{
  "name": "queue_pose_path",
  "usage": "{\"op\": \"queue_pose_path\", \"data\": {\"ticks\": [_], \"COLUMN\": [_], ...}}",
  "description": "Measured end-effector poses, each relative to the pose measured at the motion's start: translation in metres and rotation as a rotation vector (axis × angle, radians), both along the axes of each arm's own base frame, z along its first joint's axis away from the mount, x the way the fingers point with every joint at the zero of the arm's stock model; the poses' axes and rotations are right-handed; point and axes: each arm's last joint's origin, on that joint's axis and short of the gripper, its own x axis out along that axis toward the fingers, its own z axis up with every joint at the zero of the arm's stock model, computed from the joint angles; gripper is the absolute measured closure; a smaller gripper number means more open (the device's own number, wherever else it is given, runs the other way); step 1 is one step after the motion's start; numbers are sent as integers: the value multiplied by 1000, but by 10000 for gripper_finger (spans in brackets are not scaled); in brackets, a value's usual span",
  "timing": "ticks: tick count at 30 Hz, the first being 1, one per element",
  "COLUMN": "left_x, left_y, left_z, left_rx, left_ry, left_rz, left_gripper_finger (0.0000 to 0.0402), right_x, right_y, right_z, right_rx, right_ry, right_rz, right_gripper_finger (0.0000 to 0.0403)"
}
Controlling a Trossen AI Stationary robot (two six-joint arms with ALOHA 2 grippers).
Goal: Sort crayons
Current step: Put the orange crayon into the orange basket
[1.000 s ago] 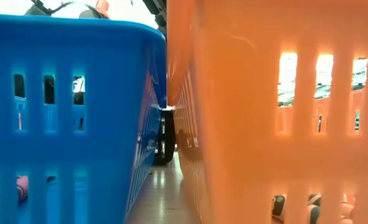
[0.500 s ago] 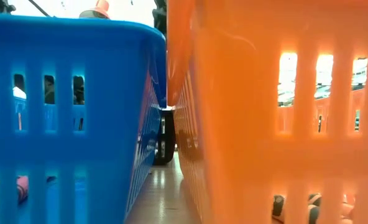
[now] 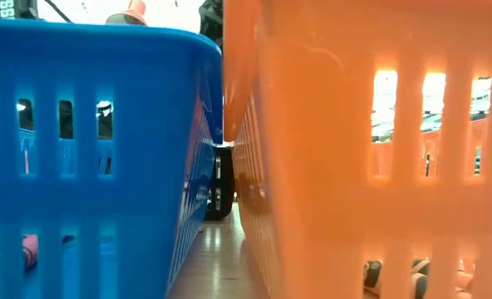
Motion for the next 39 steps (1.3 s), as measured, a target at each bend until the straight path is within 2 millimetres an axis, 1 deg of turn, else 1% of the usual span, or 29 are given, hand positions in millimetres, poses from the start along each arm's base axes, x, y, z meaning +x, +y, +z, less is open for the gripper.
{"op": "queue_pose_path", "data": {"ticks": [3, 6, 10, 13, 15, 22, 32, 39], "left_x": [6, 8, 7, 7, 7, 2, -9, -13], "left_y": [2, 3, 2, 2, 3, 3, 4, 4], "left_z": [-3, -6, -8, -8, -8, -3, 12, 33], "left_rx": [-5, -36, -54, -52, -51, -49, -40, -34], "left_ry": [9, 36, 59, 59, 60, 85, 111, 27], "left_rz": [5, 11, 11, 11, 13, 30, 40, 36], "left_gripper_finger": [220, 241, 303, 355, 376, 371, 368, 367], "right_x": [-1, -2, -4, -5, -5, -7, -7, -7], "right_y": [5, 11, 17, 17, 17, 16, 16, 13], "right_z": [0, 0, -1, -1, -1, -5, -5, -5], "right_rx": [-4, -2, -3, -3, 3, 23, 11, -46], "right_ry": [0, 0, 9, 13, 13, 60, 57, 45], "right_rz": [6, 19, 32, 31, 27, -1, -17, -72], "right_gripper_finger": [251, 251, 251, 251, 251, 251, 251, 251]}}
